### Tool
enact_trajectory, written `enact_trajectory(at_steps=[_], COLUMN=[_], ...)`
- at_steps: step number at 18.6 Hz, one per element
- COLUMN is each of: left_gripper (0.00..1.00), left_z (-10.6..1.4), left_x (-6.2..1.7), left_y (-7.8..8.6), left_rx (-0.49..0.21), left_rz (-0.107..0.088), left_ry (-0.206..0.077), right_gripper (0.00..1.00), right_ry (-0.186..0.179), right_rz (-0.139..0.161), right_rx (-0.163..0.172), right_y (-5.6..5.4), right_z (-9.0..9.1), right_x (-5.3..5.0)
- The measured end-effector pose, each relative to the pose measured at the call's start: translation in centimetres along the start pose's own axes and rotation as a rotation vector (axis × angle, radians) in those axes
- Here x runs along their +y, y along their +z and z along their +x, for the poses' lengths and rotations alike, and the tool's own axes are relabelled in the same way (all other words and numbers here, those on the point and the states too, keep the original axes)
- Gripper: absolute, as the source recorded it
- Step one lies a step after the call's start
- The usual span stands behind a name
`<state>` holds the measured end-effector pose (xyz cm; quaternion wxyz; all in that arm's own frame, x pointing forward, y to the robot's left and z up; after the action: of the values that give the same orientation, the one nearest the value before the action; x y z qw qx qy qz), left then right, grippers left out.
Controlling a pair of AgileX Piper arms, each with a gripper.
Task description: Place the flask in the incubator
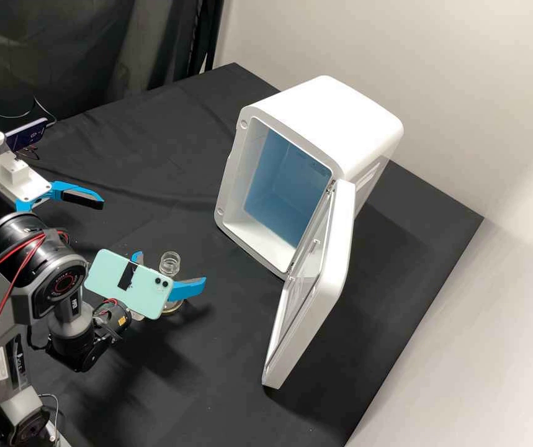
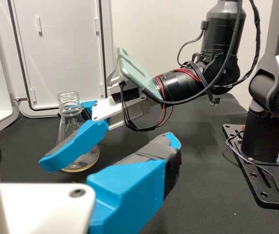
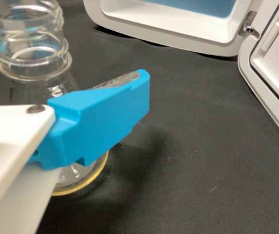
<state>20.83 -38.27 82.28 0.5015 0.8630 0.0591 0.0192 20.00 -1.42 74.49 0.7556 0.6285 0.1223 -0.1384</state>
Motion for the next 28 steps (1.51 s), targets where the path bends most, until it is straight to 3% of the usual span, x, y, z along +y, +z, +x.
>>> enact_trajectory(at_steps=[1,28], left_gripper=[1.00,1.00], left_z=[0.00,0.27], left_x=[0.00,-0.14], left_y=[0.00,-0.12], left_rx=[0.000,0.002], left_rz=[0.000,-0.002], left_ry=[0.000,-0.008], right_gripper=[0.00,0.00], right_ry=[0.000,-0.001], right_rz=[0.000,-0.001], right_rx=[0.000,0.001], right_y=[0.00,-0.01], right_z=[0.00,0.00], right_x=[0.00,-0.01])
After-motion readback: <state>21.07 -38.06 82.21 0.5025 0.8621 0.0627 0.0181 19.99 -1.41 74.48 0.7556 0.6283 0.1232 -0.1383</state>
